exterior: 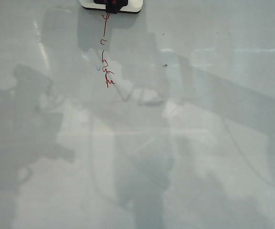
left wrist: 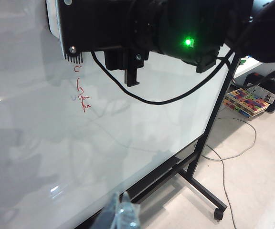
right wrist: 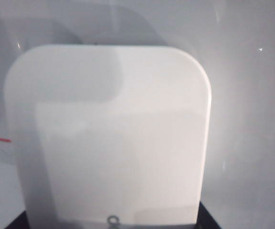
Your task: Grab the whiteboard eraser that is attached to the surface of the whiteboard and use it to clean the writing on the whiteboard.
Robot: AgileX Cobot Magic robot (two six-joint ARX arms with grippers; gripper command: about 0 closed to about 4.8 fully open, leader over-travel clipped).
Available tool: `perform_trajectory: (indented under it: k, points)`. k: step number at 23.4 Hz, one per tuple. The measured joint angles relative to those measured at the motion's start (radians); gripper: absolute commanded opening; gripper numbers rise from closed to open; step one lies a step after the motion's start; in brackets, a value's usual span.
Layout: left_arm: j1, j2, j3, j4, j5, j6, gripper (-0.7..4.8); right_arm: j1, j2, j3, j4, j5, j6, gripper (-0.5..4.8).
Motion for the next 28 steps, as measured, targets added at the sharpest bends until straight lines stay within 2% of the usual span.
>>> perform_trajectory:
  k: [8,10,22,28]
  points:
    - [0.000,0.000,0.000,0.000,0.000,0.000,-0.02,-0.003,-0.001,0.002,0.026,-0.043,-0.030,2.10]
    - [0.000,0.000,0.000,0.000,0.000,0.000,-0.02,-0.005,0.002,0.002,0.033,-0.076,0.001,2.10]
    - [0.000,0.000,0.000,0.000,0.000,0.000,-0.02,-0.010,0.039,0.014,0.045,-0.078,0.105,2.10]
    - [0.000,0.000,0.000,0.000,0.000,0.000,-0.02,-0.010,0.057,0.017,-0.027,-0.126,0.184,2.10]
